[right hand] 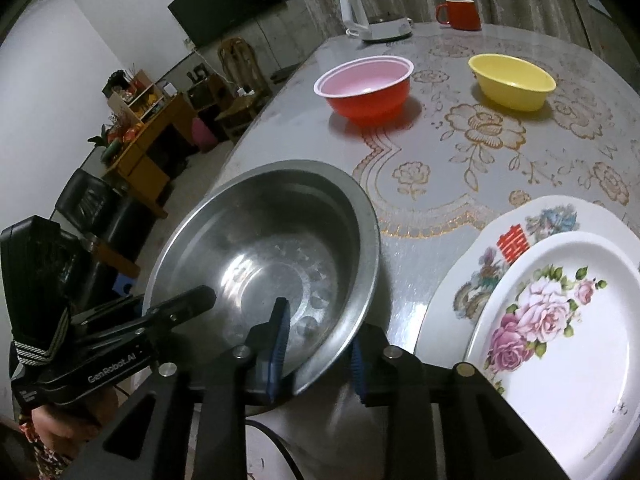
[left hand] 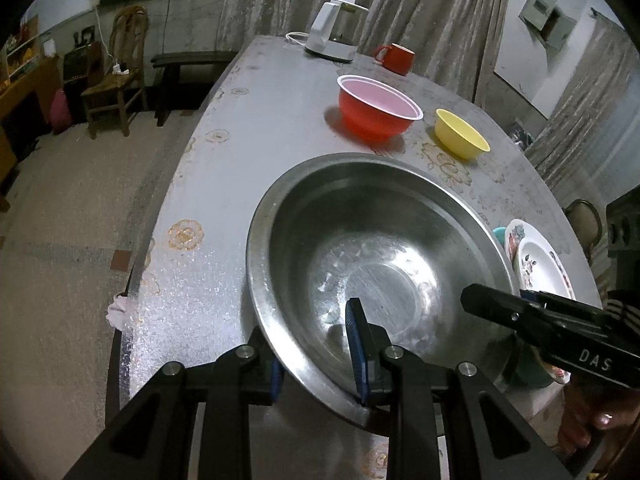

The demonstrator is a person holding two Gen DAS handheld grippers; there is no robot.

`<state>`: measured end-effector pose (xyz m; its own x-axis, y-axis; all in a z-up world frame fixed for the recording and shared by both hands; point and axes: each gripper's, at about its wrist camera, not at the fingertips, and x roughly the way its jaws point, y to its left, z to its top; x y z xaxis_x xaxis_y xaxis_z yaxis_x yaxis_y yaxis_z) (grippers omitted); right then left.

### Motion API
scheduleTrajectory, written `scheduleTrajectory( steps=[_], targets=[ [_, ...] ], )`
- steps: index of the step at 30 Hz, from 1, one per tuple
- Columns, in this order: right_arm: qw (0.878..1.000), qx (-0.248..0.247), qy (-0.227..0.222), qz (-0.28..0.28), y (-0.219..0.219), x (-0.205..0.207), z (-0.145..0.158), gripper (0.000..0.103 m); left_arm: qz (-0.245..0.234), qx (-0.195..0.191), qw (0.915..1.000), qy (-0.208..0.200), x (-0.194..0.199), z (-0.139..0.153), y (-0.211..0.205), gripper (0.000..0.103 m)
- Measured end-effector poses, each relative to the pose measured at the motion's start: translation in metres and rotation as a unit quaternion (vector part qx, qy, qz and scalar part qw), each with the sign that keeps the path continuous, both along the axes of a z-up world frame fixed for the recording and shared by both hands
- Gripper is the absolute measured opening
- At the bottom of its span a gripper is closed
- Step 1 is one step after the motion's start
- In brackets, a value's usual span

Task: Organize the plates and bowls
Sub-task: 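Lower the steel bowl beside the plate stack and open the left gripper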

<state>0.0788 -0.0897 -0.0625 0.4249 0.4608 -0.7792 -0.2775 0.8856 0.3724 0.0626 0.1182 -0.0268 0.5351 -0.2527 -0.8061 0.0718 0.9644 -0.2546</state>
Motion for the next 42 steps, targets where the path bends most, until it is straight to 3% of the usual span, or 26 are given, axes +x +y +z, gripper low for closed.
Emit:
scheduleTrajectory(
  steps=[13, 17, 21, 31, 40, 42],
  targets=[
    [1.0, 0.015, 0.012, 0.017, 0.0, -0.01, 0.002, 0.032, 0.002, -0.009, 0.9999, 0.008, 0.0, -0.003, 0.006, 0.027],
    [0.999, 0.018, 0.012, 0.024, 0.0, -0.016, 0.004, 0.032, 0.005, -0.019, 0.9997, 0.012, -0.002, -0.003, 0.005, 0.034],
    [0.999, 0.028, 0.012, 0.022, -0.002, -0.018, 0.005, 0.032, 0.011, -0.038, 0.9992, -0.001, -0.004, 0.007, 0.006, 0.054],
    [0.999, 0.037, 0.01, 0.02, -0.007, -0.019, 0.006, 0.032, 0.021, -0.018, 0.9996, -0.003, -0.003, 0.011, 0.004, 0.056],
    [0.999, 0.038, -0.004, 0.009, -0.019, -0.021, 0.015, 0.032, 0.032, -0.009, 0.9991, -0.025, -0.007, 0.027, 0.006, 0.069],
    [0.999, 0.041, -0.015, 0.004, -0.024, -0.022, 0.02, 0.032, 0.037, 0.005, 0.9988, -0.032, -0.007, 0.031, 0.004, 0.077]
  ],
)
